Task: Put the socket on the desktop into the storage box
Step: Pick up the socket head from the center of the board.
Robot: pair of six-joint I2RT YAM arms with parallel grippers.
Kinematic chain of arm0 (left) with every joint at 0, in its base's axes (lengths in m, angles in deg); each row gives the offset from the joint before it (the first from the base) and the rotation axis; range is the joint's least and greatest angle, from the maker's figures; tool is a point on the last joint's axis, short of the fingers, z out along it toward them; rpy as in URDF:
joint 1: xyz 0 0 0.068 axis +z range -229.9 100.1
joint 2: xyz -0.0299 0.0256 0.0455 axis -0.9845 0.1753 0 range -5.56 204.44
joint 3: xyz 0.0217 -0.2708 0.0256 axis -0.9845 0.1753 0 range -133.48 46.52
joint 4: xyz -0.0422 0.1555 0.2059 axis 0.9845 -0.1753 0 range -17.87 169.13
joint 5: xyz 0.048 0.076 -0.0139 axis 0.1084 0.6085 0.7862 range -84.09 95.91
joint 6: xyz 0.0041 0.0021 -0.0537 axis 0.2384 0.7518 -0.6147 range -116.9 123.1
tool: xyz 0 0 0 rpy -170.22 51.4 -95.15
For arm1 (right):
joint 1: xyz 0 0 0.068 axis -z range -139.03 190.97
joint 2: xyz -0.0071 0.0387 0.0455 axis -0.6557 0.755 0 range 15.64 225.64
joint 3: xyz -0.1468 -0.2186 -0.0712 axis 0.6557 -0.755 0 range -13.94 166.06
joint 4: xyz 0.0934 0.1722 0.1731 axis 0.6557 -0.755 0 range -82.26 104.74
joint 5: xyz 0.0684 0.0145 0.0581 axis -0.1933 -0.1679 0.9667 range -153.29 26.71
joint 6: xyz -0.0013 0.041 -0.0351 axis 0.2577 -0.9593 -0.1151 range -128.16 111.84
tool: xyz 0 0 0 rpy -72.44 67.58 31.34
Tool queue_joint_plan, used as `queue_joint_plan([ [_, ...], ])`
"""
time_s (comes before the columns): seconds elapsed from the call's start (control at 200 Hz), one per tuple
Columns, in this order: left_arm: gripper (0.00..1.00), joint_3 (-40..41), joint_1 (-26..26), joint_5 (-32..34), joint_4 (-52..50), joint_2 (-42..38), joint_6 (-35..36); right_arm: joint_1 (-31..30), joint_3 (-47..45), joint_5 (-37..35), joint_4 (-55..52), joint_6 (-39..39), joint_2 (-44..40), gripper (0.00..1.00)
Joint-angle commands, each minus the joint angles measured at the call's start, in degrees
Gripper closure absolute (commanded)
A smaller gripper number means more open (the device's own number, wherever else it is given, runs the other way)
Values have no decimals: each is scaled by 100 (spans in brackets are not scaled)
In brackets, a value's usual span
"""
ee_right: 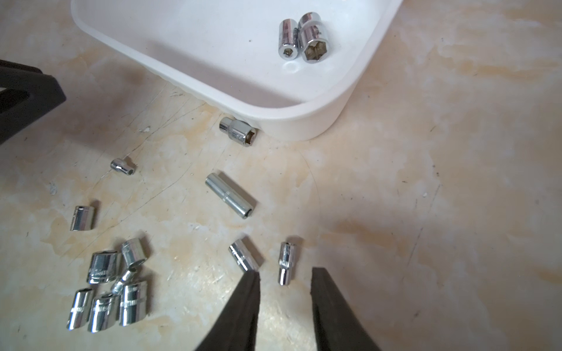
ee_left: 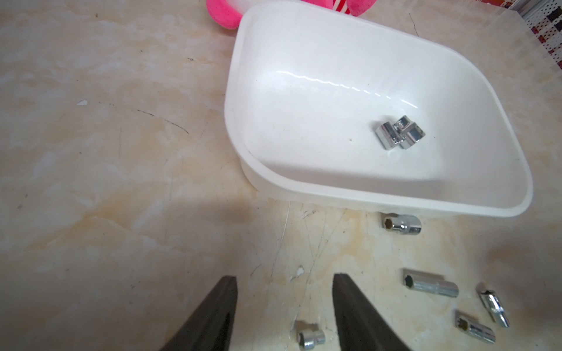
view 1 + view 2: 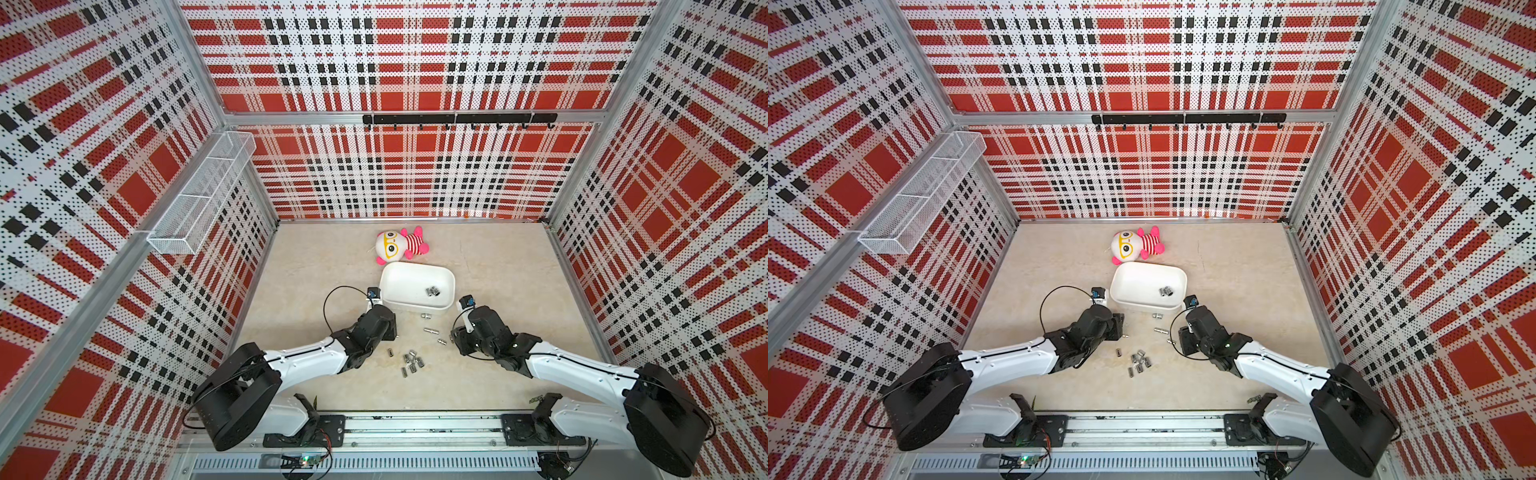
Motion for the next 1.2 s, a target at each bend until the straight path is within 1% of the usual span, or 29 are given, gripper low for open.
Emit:
queue_joint_plan([
  [0.0, 44, -85, -51, 89, 68, 72, 43, -66, -45, -134, 224, -51, 96, 66],
  [0.336, 45, -112, -78, 109, 36, 102, 65, -149, 138, -235, 112, -25, 676, 70],
  [1.192, 45, -160, -113, 127, -5, 148, 65, -250, 381, -335, 29, 48, 1314, 73],
])
